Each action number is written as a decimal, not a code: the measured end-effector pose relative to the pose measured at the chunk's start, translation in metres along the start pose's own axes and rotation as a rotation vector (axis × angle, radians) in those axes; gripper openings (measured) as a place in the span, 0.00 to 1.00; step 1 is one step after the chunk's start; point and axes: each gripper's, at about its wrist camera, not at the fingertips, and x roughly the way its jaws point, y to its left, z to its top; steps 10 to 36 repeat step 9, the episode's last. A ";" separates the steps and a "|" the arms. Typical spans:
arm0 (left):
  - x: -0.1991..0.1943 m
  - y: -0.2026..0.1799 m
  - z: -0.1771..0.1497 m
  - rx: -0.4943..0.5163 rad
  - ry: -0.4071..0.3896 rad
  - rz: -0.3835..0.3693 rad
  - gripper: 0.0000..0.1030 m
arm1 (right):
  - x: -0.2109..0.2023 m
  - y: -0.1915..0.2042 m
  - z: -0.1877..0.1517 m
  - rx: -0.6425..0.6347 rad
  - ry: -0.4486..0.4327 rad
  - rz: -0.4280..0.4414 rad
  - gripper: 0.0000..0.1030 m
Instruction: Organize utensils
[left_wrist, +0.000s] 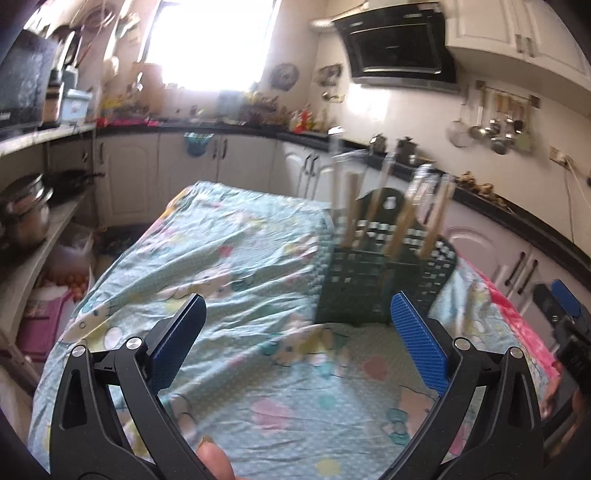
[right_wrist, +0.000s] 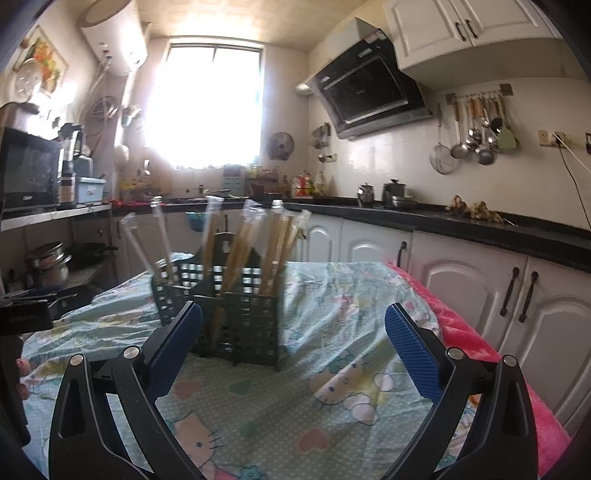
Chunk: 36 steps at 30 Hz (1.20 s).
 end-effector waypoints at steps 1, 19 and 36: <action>0.009 0.006 0.004 0.006 0.038 0.037 0.90 | 0.003 -0.005 0.001 0.009 0.009 -0.007 0.94; 0.112 0.068 0.018 -0.035 0.291 0.268 0.90 | 0.115 -0.077 0.000 0.046 0.424 -0.132 0.94; 0.112 0.068 0.018 -0.035 0.291 0.268 0.90 | 0.115 -0.077 0.000 0.046 0.424 -0.132 0.94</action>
